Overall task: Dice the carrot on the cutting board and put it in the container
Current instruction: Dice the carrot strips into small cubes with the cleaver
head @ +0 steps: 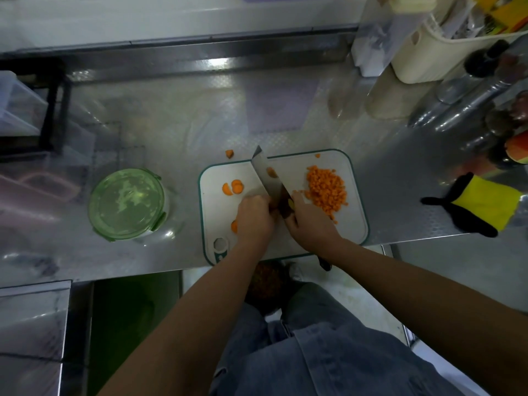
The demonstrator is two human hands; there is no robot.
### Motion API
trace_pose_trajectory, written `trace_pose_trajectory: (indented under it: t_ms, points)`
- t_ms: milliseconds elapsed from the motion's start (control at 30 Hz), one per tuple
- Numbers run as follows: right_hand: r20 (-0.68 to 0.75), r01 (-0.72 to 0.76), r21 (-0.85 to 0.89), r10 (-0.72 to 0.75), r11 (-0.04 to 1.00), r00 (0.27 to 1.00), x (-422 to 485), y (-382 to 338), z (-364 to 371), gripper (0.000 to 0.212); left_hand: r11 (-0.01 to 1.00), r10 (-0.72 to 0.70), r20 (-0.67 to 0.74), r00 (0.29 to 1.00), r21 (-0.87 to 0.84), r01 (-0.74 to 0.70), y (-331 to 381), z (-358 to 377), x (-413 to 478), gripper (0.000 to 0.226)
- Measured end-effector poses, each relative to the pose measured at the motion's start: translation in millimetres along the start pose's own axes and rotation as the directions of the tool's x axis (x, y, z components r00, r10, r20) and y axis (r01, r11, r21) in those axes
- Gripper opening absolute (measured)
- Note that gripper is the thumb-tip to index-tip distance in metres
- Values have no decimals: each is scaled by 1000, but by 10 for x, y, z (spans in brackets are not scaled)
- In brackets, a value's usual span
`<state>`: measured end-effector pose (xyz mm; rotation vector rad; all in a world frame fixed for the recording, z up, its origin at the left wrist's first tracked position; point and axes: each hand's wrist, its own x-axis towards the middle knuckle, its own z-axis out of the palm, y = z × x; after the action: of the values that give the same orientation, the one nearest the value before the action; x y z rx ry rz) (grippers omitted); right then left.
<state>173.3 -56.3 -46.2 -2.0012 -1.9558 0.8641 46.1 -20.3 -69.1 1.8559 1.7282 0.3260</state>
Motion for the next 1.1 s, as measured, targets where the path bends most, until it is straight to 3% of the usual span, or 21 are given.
trace_pose_trajectory:
  t_ms: [167,333,467,667,833,933,1100]
  points:
    - [-65,-65,30,67,997,996,-29,58,-97,23,1000,-11,12,1000,-13,11,7,-52,-16,11]
    - [-82,-51,126,62,991,995,-115,84,-159,29,998,17,34,999,-68,-14,-25,-122,-98,15]
    - [-114,-79,226,107,971,988,-181,75,-116,22,1000,-5,-37,999,-28,4,-61,-173,-142,16]
    - [-36,0,228,9,974,999,-351,-63,90,48,991,-34,-115,993,122,48,-125,-227,-267,16]
    - [-19,-29,190,33,981,999,-400,40,97,38,980,18,-127,992,201,9,-164,-253,-334,22]
    - [-4,-29,276,31,961,1000,-389,85,-13,15,983,46,-110,993,180,-26,-155,-244,-347,22]
    - [-75,-53,390,89,919,993,-335,85,-91,15,976,110,-36,993,195,-101,-55,-195,-323,24]
